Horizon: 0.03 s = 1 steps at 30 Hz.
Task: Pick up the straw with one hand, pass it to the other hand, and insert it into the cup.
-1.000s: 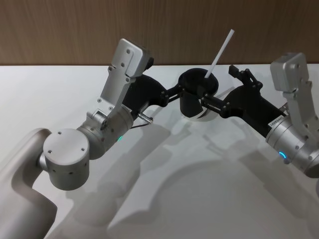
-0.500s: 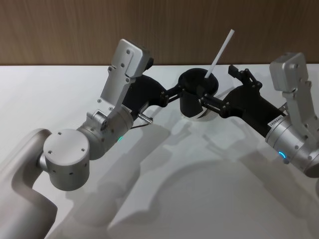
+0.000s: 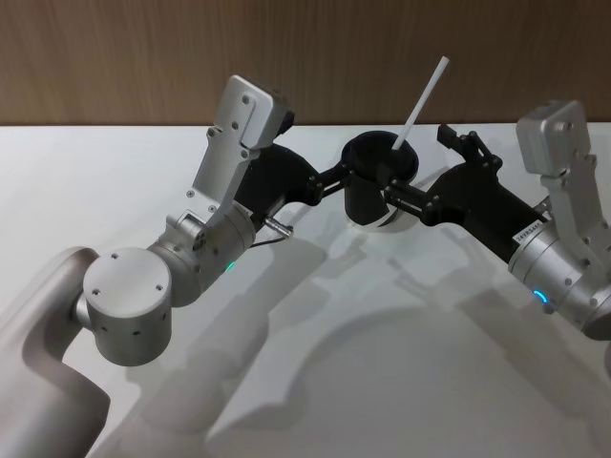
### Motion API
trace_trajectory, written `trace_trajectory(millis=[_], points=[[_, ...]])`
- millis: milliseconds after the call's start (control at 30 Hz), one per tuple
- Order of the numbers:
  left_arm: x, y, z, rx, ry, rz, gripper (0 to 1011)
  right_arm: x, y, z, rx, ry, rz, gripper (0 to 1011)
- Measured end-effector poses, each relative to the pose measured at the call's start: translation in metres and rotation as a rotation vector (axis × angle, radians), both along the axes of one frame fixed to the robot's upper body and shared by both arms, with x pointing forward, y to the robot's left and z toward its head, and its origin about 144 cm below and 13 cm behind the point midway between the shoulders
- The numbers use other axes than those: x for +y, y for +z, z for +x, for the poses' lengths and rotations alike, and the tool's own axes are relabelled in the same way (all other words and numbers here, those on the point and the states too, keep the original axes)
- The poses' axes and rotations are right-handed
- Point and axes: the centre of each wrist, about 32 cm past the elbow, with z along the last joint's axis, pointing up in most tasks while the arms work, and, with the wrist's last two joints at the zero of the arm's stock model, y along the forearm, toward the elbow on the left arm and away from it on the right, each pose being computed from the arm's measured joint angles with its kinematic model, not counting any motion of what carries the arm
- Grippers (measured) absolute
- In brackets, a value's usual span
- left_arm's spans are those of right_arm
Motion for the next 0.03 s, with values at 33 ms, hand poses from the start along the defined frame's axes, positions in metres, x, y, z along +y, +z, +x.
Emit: trace_trajectory(millis=[33], points=[[0.0,0.0,0.0,0.0,0.0,0.0,1003,0.0,0.0,0.0,0.0,0.0,0.0,1001]])
